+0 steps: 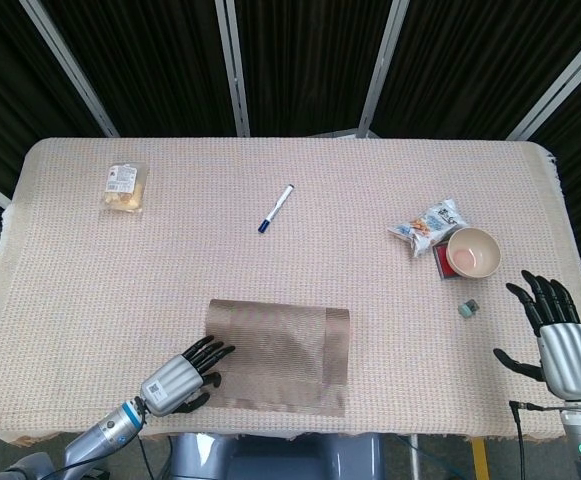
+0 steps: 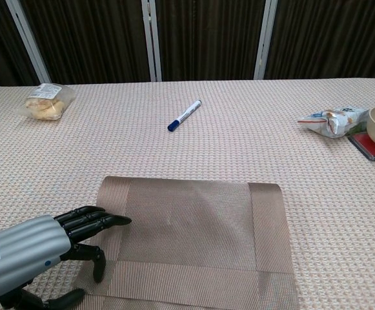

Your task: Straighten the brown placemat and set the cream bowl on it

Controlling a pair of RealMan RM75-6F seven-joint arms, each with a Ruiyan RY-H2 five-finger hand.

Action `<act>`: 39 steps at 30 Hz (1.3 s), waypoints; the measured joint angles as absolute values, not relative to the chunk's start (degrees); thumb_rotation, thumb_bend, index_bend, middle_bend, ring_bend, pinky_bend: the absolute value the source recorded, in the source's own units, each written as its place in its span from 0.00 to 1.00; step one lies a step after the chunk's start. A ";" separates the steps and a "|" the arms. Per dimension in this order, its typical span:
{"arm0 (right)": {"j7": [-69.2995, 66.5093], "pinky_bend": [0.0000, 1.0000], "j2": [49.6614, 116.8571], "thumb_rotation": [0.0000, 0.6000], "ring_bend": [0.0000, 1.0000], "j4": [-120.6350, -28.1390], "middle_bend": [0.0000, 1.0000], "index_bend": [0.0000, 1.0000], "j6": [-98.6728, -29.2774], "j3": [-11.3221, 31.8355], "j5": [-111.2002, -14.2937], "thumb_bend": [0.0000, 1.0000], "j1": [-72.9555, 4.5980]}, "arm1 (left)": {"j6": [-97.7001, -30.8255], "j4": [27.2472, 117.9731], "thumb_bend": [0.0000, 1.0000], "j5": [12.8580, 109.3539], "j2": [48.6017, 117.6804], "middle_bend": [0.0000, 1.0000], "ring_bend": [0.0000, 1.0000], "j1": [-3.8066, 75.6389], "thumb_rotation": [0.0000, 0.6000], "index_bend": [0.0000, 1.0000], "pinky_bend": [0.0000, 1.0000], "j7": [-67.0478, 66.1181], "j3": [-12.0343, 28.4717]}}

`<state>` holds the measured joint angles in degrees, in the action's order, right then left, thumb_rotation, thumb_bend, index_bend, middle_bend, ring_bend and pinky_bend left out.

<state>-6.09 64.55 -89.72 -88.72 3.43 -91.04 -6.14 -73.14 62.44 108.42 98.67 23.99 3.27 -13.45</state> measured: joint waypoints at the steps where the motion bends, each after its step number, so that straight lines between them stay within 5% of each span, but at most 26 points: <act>1: -6.09 0.00 64.55 1.00 0.00 -89.71 0.00 0.15 -88.74 3.44 -91.06 0.00 -6.13 | -73.13 62.45 0.39 108.36 98.68 0.00 0.00 24.00 1.00 0.45 0.00 3.34 -13.46; 39: -7.25 0.00 64.30 1.00 0.00 -89.81 0.00 0.16 -88.57 3.77 -91.01 0.00 -6.06 | -73.23 62.80 0.40 105.74 98.98 0.00 0.00 24.63 1.00 0.59 0.00 5.96 -12.82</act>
